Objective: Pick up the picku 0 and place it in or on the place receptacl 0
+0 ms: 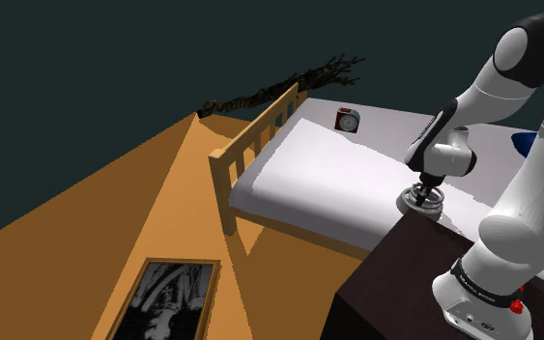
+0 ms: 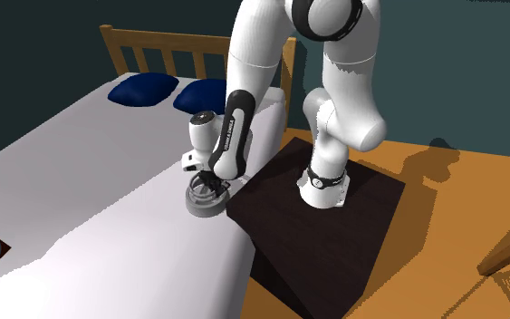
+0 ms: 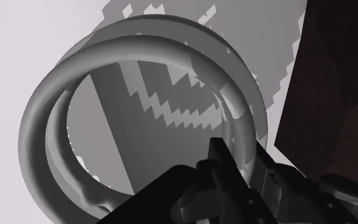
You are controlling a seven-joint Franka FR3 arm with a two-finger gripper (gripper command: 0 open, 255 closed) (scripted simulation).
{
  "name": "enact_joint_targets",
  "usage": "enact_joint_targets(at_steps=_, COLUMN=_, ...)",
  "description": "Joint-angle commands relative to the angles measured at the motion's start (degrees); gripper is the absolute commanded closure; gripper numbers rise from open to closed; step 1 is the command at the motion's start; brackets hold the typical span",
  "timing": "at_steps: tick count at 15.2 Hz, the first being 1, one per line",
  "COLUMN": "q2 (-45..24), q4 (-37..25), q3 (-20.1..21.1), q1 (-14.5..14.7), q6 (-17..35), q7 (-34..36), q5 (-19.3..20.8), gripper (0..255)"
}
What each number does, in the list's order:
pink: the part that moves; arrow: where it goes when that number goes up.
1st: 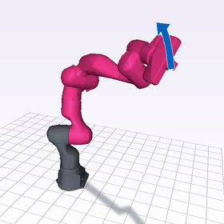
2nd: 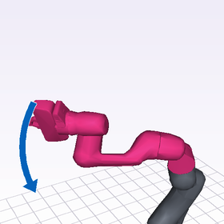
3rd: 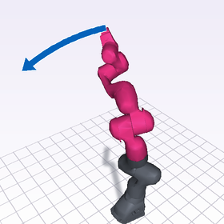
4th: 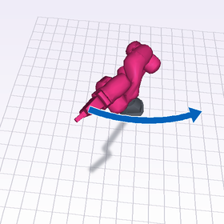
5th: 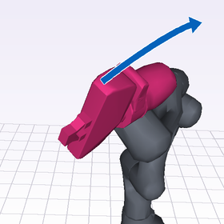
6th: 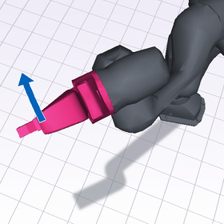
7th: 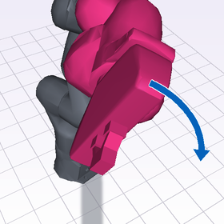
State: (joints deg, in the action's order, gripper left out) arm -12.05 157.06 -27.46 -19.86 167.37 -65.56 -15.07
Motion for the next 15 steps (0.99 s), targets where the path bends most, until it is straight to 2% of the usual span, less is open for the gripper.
enact_joint_targets(at_steps=1, q2=-0.1, q4=0.1, q3=0.2, q1=0.1, q6=-0.1, q7=0.0, q5=0.0, gripper=0)
enact_joint_targets(at_steps=6, q2=-0.1, q4=0.1, q3=0.1, q1=0.0, q6=-0.1, q7=0.0, q5=0.0, gripper=0)
enact_joint_targets(at_steps=8, q2=5.8, q4=1.2, q3=-8.6, q1=6.4, q6=-4.3, q7=7.5, q5=10.4, gripper=0)
enact_joint_targets(at_steps=9, q2=9.1, q4=1.5, q3=-11.9, q1=8.5, q6=-6.7, q7=11.7, q5=16.3, gripper=0)
enact_joint_targets(at_steps=10, q2=11.8, q4=1.6, q3=-13.5, q1=9.0, q6=-8.8, q7=14.9, q5=20.8, gripper=0)
enact_joint_targets(at_steps=11, q2=11.8, q4=1.6, q3=-12.5, q1=8.0, q6=-8.8, q7=15.0, q5=20.9, gripper=0)
enact_joint_targets(at_steps=15, q2=11.8, q4=1.6, q3=-12.1, q1=7.7, q6=-8.8, q7=15.0, q5=20.9, gripper=0)
